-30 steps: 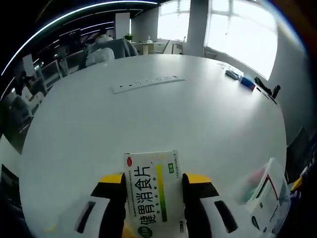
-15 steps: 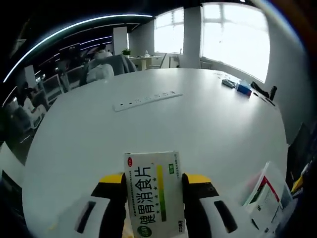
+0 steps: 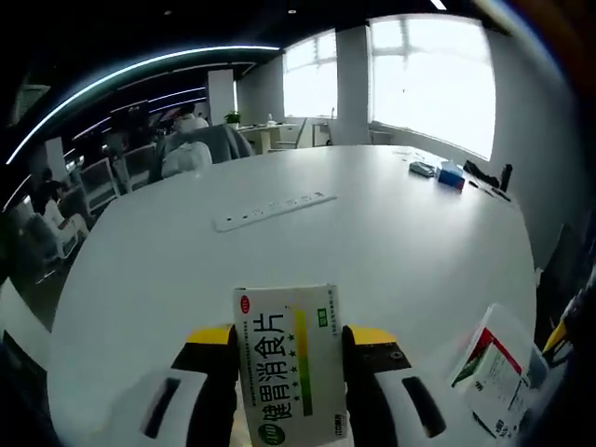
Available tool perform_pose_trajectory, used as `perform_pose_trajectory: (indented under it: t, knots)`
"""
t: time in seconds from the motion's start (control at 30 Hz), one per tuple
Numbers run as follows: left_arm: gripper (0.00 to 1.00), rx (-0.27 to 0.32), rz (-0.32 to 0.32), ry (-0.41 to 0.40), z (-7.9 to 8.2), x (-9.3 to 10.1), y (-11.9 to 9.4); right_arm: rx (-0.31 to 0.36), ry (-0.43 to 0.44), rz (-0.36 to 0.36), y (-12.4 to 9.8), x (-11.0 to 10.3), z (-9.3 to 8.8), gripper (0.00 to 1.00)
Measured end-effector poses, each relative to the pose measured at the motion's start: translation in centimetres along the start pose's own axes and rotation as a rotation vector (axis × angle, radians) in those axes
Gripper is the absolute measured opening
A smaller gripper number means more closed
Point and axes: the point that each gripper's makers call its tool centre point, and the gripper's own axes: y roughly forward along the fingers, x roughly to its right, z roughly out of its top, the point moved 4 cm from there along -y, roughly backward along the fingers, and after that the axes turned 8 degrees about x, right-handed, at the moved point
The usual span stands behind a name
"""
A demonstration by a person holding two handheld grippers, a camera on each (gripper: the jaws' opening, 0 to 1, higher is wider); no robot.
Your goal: Arrange the small medicine boxes into an aligned row inside the storage area until every box is upright, visible, and separated from the surrounding clutter.
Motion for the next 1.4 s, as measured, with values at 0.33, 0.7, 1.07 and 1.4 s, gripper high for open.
perform_pose_trajectory:
  t: [0.33,0.7,1.07,1.4]
  knots:
    - [0.43,0.091,-0.021,0.033,1.7,1.0,-2.7,0.029,0.043,-0.007,0.4,0.7,0.6,0.69]
    - [0.43,0.179,-0.041,0.045,3.5,1.5,-5.3,0.059,0.063,-0.027,1.1,1.9,1.5,0.65]
    - [0.43,0.263,-0.055,0.041,4.1,2.7,-7.7,0.143,0.144,-0.044,1.5,3.7,3.2,0.56]
    - [0.43,0.32,-0.065,0.037,3.9,3.2,-9.8,0.211,0.261,-0.036,2.2,5.1,4.7,0.5]
